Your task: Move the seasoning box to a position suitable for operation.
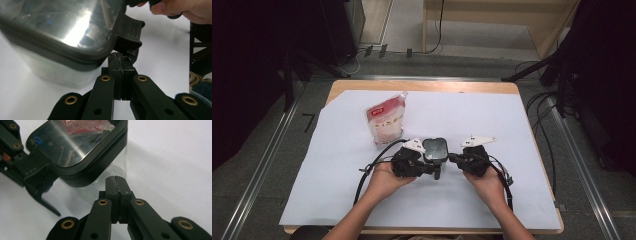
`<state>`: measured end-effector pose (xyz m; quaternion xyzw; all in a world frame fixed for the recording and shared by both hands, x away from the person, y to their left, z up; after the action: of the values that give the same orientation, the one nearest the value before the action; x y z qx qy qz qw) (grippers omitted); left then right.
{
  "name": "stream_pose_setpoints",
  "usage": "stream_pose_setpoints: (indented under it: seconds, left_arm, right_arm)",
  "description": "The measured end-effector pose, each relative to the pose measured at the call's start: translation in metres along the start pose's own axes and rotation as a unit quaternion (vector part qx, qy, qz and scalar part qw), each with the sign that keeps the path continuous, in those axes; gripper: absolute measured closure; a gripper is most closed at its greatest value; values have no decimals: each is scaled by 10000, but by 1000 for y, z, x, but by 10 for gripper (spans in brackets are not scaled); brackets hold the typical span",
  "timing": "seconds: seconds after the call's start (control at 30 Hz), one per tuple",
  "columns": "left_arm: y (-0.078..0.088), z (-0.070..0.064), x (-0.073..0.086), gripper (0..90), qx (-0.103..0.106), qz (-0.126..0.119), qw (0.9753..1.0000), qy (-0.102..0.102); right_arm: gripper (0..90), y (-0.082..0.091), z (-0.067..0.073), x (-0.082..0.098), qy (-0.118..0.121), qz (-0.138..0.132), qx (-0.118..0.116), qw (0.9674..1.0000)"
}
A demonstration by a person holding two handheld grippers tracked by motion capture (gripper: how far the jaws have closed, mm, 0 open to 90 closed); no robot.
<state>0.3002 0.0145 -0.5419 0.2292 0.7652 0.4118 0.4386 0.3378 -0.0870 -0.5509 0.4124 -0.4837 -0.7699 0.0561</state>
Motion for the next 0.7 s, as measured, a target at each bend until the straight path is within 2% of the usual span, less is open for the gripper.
stream_pose_setpoints:
  seconds: [0.1,0.23,0.27,0.33,0.43,0.53,0.67,0.7]
  left_arm:
    - [-4,-5,-2,900,81,45,9999,-48]
    - [-5,-6,-2,900,160,-8,9999,-50]
    - [-1,-5,0,900,168,61,9998,-69]
    - [3,-5,0,900,182,-9,9998,-80]
    - [11,-4,3,900,278,22,9995,-121]
    - [15,-4,6,896,215,81,9996,-143]
    - [26,-2,7,830,201,-2,9997,-126]
    - [28,-1,9,806,225,47,9996,-144]
  right_arm:
    - [900,-3,0,-1,-3,5,10,10000]
    - [900,-4,0,0,13,36,11,10000]
    - [900,-2,1,-1,9,3,-22,10000]
    - [900,0,1,-1,19,-27,-24,10000]
    - [900,10,6,2,39,-51,-110,9999]
    - [900,16,9,4,101,-77,-134,9998]
    - [900,27,19,9,138,-119,-214,9996]
    - [900,28,21,10,154,-126,-224,9996]
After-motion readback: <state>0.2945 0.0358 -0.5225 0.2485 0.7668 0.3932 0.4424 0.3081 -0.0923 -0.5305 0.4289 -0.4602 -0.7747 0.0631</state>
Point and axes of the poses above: each handheld gripper's, and its own axes: y roughly backward along the jaws, x roughly out of its underside, z roughly to its left, the point moved 10 cm from there along -y, roughly forward along the jaws, and after that the axes turned 13 degrees about z, right-handed, at the moved point
